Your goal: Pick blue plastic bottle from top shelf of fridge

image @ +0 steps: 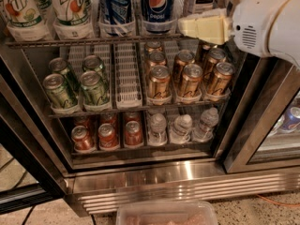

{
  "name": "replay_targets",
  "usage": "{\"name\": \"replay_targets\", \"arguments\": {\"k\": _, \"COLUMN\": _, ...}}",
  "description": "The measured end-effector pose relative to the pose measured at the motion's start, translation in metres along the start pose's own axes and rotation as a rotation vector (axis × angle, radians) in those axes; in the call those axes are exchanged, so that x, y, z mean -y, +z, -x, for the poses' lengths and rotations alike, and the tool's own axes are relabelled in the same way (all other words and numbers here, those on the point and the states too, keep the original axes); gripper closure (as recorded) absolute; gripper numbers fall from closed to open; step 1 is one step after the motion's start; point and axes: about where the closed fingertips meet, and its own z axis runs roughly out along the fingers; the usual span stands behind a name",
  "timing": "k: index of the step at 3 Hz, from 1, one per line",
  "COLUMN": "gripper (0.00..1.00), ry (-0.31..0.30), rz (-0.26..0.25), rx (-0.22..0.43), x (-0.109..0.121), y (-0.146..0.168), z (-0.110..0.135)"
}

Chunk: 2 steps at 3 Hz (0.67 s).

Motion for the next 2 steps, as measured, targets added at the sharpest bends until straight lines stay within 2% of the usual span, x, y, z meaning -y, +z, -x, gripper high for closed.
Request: {"name": "replay_targets", "arguments": {"k": 2, "gripper": 0.45, "ry": 0.000, "rz": -0.009, "rx": 0.011, "x": -0.0015, "y": 0.0012, "z": 0.0048}}
